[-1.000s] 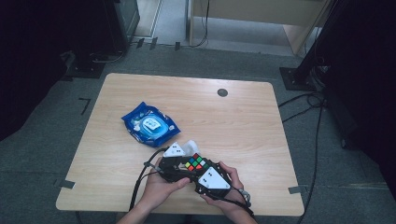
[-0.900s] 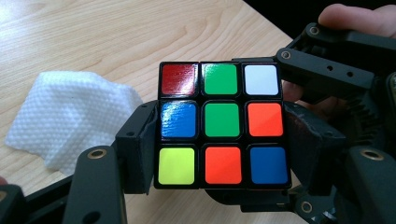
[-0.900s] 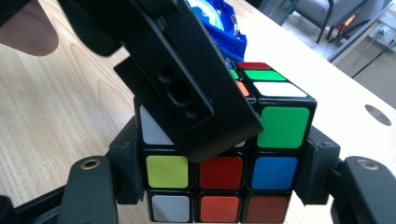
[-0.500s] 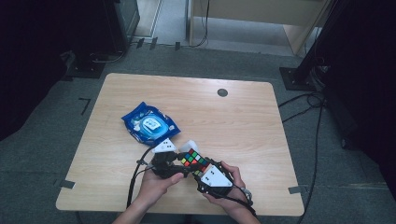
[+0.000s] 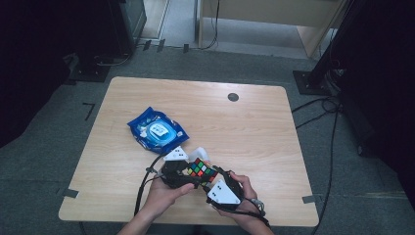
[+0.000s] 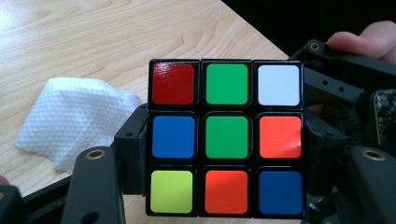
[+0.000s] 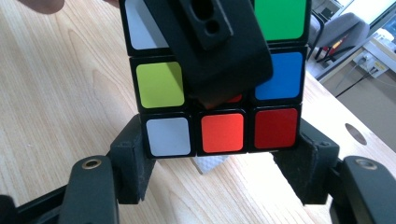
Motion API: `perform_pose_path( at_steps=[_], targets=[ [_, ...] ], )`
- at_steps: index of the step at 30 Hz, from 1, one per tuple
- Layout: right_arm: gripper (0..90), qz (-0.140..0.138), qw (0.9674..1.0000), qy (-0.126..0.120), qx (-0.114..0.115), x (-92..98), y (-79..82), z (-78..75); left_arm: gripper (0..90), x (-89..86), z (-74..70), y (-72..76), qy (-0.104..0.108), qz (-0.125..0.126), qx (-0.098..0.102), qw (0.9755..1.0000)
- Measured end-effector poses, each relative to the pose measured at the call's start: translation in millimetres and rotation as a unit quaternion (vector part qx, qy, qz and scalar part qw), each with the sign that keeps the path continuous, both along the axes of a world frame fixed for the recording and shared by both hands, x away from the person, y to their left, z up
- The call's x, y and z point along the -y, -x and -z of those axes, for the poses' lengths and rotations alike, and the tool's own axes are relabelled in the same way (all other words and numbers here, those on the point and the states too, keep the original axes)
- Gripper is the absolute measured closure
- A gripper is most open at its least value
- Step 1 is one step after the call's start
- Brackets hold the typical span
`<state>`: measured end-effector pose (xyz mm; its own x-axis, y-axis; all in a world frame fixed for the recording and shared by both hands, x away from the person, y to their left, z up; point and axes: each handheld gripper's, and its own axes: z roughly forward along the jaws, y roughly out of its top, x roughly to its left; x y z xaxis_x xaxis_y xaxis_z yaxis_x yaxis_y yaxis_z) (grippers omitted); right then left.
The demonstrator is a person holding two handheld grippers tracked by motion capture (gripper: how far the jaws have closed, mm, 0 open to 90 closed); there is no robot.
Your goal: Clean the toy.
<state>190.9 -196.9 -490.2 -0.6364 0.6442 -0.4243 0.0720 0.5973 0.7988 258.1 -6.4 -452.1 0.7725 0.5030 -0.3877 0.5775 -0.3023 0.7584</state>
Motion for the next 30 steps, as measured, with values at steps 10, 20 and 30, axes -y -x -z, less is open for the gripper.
perform_pose_path(
  at_steps=[10,20,30],
  targets=[
    [53.0,0.055,0.9945,-0.065,-0.061,28.5,-15.8,-1.8,34.1,-22.1,-4.1,5.3,0.053,-0.05,0.109,0.9914],
    [85.3,0.035,0.9417,-0.283,-0.179,49.0,-27.3,-19.4,34.1,-14.3,11.2,15.9,0.055,-0.025,0.16,0.9852],
    [90.0,0.026,0.9267,-0.313,-0.206,43.9,-26.1,-20.4,34.0,-11.1,14.8,19.5,0.038,0.0,0.166,0.9853]
  ],
)
